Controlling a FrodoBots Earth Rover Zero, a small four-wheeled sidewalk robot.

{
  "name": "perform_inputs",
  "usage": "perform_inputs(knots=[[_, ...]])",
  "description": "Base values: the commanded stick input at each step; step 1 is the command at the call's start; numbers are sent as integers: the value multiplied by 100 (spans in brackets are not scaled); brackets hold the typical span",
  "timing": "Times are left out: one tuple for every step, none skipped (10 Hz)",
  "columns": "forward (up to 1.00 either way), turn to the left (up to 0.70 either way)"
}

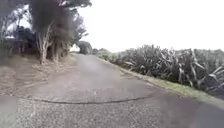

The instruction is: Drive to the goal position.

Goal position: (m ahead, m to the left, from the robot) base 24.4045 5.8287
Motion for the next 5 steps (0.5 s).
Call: perform_inputs(knots=[[70, 2], [70, 2], [70, 2], [70, 2], [70, 2]])
